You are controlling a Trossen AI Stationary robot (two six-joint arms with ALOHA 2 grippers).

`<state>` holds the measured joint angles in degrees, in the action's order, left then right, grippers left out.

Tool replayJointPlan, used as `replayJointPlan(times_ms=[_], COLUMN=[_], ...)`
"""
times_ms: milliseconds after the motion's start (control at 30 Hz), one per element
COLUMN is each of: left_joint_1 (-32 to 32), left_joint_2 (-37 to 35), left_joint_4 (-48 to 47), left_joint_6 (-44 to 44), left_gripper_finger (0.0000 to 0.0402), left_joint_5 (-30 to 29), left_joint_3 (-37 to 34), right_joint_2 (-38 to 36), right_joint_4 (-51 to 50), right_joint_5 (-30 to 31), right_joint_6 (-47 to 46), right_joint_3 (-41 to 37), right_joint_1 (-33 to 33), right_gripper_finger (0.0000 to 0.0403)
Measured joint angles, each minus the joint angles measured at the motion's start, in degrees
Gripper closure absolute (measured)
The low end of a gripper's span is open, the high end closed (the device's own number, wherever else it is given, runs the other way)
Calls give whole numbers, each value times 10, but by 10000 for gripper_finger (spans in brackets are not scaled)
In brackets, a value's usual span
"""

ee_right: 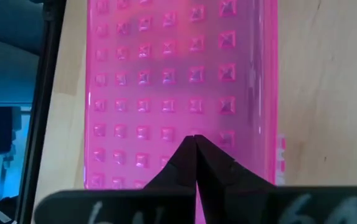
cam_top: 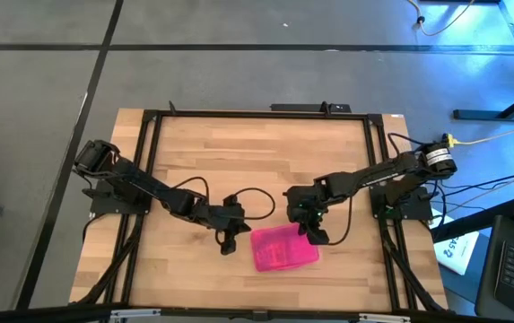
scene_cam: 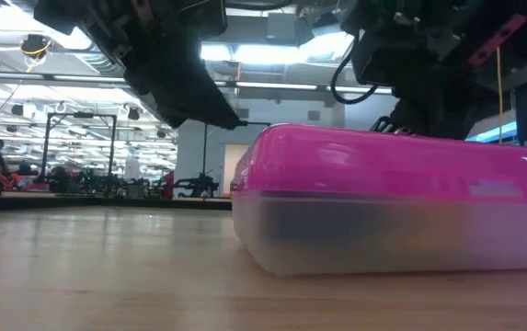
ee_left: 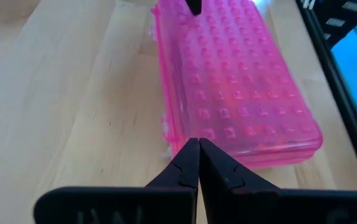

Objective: Pack school essentials
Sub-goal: Close the pink box

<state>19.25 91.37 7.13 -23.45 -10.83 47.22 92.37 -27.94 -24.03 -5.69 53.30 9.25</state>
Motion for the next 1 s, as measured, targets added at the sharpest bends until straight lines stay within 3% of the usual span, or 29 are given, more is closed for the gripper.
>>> replayJointPlan(times_ms=[133,367,533,700,833,1000], left_joint_1=[0,-1,-1,-1,-1,-5], left_joint_2=[0,0,0,0,0,2], left_joint_4=[-22,-39,-37,-37,-23,-7], left_joint_6=[0,0,-1,0,12,16], left_gripper_finger=[401,401,401,401,401,401], left_joint_5=[0,21,25,26,22,-23], left_joint_3=[0,0,0,0,0,1], right_joint_2=[12,13,16,16,11,-9], right_joint_4=[3,47,91,130,83,12], right_joint_5=[7,104,129,195,198,202], right_joint_6=[-1,-27,-42,-62,-76,-31], right_joint_3=[0,0,-2,-2,31,105], right_joint_1=[-8,-47,-86,-121,-133,-133], right_gripper_finger=[401,401,401,401,401,401])
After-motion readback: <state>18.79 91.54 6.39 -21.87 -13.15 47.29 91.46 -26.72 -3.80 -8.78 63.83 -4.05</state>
